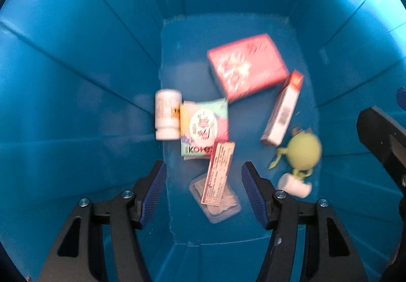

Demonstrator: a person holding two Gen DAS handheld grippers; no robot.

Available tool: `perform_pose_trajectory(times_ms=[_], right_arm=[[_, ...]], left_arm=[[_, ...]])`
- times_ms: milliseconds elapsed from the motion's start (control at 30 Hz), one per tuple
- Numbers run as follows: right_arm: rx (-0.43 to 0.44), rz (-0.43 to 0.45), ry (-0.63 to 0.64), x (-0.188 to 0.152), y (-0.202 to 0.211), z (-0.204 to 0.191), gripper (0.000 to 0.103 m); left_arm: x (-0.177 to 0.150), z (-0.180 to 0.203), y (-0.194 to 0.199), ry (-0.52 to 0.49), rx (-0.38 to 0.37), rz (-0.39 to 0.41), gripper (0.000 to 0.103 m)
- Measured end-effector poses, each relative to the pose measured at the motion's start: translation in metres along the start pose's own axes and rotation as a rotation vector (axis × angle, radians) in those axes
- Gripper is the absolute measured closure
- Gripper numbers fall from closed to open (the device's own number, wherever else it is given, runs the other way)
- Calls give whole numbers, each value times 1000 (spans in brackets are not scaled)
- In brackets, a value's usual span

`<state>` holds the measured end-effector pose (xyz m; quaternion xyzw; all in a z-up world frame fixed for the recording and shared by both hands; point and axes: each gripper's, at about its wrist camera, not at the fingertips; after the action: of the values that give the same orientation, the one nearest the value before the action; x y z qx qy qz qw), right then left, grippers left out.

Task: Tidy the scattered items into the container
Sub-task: 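Withdraw both grippers from the crate back toward the heap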

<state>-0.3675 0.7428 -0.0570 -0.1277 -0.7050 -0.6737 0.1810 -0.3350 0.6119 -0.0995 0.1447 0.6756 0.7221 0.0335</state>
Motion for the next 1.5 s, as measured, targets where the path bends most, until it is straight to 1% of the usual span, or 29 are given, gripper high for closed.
perform_pose_trajectory(times_ms=[67, 133, 233, 333, 400, 467, 533, 633, 767, 833, 900, 1000, 1133, 1267, 1367, 1433, 1500], right_arm=[[-8, 99, 25, -2, 29, -6, 0], [-2, 175, 33, -4, 55, -9, 0], [25, 272, 37, -11, 92, -9, 0], [27, 353, 47, -23, 123, -11, 0], [23, 395, 54, -35, 137, -14, 0], [38, 425, 55, -49, 146, -17, 0], [69, 446, 51, -62, 153, -19, 0], [91, 465, 44, -78, 160, -26, 0], [134, 501, 53, -92, 175, -45, 0], [147, 528, 63, -97, 183, -58, 0], [162, 552, 76, -101, 190, -74, 0], [197, 568, 96, -104, 195, -107, 0], [232, 580, 141, -109, 198, -167, 0], [251, 592, 168, -120, 200, -235, 0], [283, 597, 181, -130, 200, -289, 0], [299, 593, 196, -138, 195, -325, 0], [314, 571, 199, -147, 186, -357, 0]], left_arm=[[-8, -4, 26, 19, -26, 59, 43], [-20, -2, 53, 4, -29, 135, 43], [-41, 1, 87, -11, -41, 236, 42], [-62, -2, 115, -8, -67, 328, 42], [-78, -4, 132, -12, -64, 397, 42], [-95, -7, 149, -18, -34, 475, 42], [-111, -12, 165, -3, 0, 549, 35], [-135, -24, 182, 28, 31, 635, 35], [-161, -58, 193, 94, 4, 667, 35], [-176, -79, 200, 142, 10, 702, 35], [-191, -101, 207, 185, 32, 737, 35], [-213, -139, 213, 239, 77, 768, 35], [-253, -202, 218, 312, 104, 804, 35], [-296, -271, 220, 351, 156, 831, 35], [-328, -323, 214, 383, 181, 815, 35], [-345, -355, 206, 408, 196, 788, 35], [-358, -384, 196, 436, 202, 756, 35]])
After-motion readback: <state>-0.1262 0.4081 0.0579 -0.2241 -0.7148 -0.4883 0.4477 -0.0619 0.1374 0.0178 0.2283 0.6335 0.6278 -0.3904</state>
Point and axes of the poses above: each gripper's, at about its wrist camera, not at the fingertips, and y roughly against the way its jaws point, z to its right, x to its top, and after that the axes turned 1 degree about -x, right-handed
